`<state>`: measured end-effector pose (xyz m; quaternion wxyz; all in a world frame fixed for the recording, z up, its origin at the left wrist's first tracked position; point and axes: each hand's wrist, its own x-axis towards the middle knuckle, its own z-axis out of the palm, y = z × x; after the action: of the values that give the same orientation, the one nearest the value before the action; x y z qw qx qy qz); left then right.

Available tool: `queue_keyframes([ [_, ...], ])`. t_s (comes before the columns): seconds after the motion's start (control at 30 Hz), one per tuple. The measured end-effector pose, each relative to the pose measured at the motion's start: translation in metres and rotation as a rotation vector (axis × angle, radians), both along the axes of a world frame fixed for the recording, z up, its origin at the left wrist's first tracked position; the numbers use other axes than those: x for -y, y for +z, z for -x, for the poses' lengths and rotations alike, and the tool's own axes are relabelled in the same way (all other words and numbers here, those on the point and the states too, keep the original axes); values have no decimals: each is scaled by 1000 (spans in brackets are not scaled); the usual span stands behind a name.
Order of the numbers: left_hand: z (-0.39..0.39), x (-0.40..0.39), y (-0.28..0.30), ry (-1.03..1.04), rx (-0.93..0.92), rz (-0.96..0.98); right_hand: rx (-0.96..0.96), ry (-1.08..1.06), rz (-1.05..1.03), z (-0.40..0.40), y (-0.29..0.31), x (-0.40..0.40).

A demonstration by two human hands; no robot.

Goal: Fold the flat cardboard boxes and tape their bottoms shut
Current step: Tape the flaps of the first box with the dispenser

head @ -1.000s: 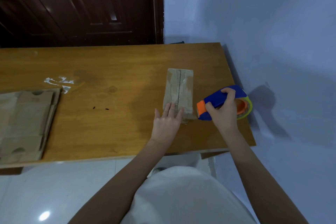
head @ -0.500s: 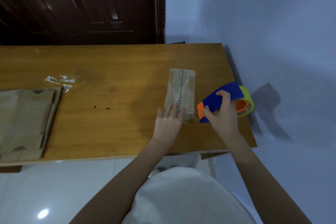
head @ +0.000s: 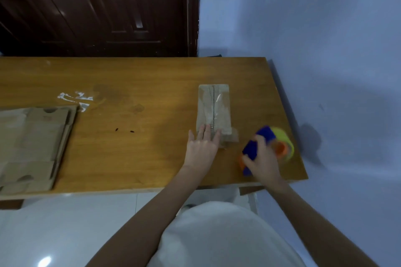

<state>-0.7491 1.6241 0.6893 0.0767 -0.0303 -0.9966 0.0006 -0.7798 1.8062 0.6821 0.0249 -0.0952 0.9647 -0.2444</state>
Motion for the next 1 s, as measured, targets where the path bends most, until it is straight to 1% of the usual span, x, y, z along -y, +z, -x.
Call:
queue_keyframes([
  [0.03, 1, 1, 0, 9, -2, 7, 20, -61, 125, -8, -2, -1],
  [0.07, 3, 1, 0, 20, -14, 12, -9, -86, 202, -10, 1, 3],
  [0.17, 3, -7, 2, 20, 5, -1, -128, -32, 181, 12, 21, 21],
  [0.27, 5, -8, 8, 35, -6, -6, -147, -13, 146, 37, 44, 30],
  [0.4, 14, -5, 14, 32, -55, -90, -32, -86, 88, 48, 52, 21],
  [0.5, 21, -5, 15, 8, -61, -90, 120, -217, 231, 51, 55, 8],
  [0.6, 24, -5, 20, -24, -12, -87, 284, -317, 336, 55, 62, -4],
  [0.7, 26, -10, 23, -35, 43, -133, 364, -358, 402, 59, 67, -13],
  [0.77, 28, -13, 27, -66, 35, -151, 381, -371, 405, 61, 69, -16],
  [0.9, 32, -23, 31, -241, 102, -376, 400, -380, 400, 63, 73, -17],
  [1.0, 36, -41, 37, -296, 116, -523, 404, -353, 371, 62, 76, -16],
])
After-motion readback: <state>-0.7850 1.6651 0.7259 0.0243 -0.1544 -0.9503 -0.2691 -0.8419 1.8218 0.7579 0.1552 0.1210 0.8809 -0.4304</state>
